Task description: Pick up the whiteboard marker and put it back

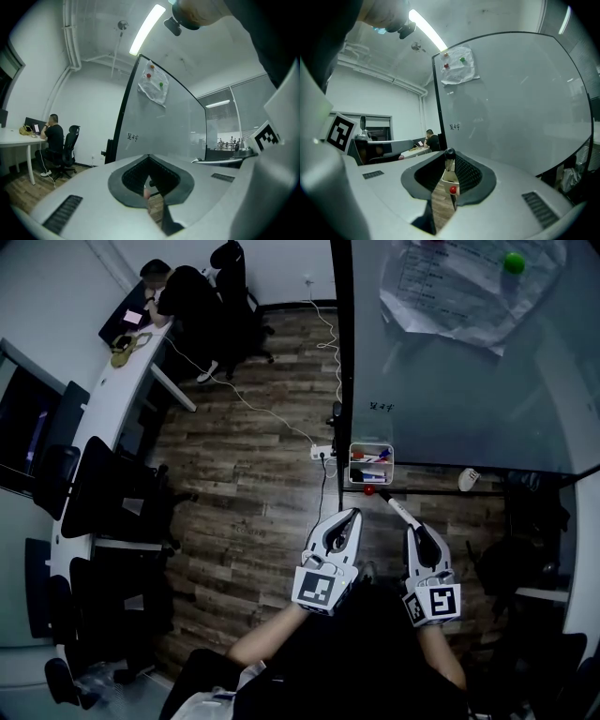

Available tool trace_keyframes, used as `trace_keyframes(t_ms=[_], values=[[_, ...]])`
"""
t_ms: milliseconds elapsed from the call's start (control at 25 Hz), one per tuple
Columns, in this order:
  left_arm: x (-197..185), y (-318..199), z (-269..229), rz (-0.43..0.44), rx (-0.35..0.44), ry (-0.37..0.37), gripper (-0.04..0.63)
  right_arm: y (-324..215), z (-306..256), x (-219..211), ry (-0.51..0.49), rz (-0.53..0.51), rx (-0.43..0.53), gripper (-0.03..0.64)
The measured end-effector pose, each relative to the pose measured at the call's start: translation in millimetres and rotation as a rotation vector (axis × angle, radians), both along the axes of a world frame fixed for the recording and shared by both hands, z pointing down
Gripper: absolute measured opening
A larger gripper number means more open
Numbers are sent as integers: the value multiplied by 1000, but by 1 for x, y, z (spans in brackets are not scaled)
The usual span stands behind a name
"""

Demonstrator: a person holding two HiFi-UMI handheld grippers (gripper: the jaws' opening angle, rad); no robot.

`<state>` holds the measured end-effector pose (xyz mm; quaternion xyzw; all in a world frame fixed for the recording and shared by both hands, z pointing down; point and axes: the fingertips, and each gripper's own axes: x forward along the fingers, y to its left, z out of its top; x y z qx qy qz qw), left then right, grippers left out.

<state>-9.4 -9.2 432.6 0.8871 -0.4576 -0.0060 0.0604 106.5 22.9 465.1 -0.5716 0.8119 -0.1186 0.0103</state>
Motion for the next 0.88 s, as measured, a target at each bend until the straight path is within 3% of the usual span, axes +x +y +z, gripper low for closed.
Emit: trace_keyframes(t_ms=[120,280,880], values=[[0,-2,3,-10,-1,-18,8,1,1,-2,1,3,0,77],[-4,-3,-4,-12,-12,42,8,2,1,-2,12,10,-4,77],[-16,-2,7,-26,-10,13,8,-2,3,-7,37,10,-13,77]])
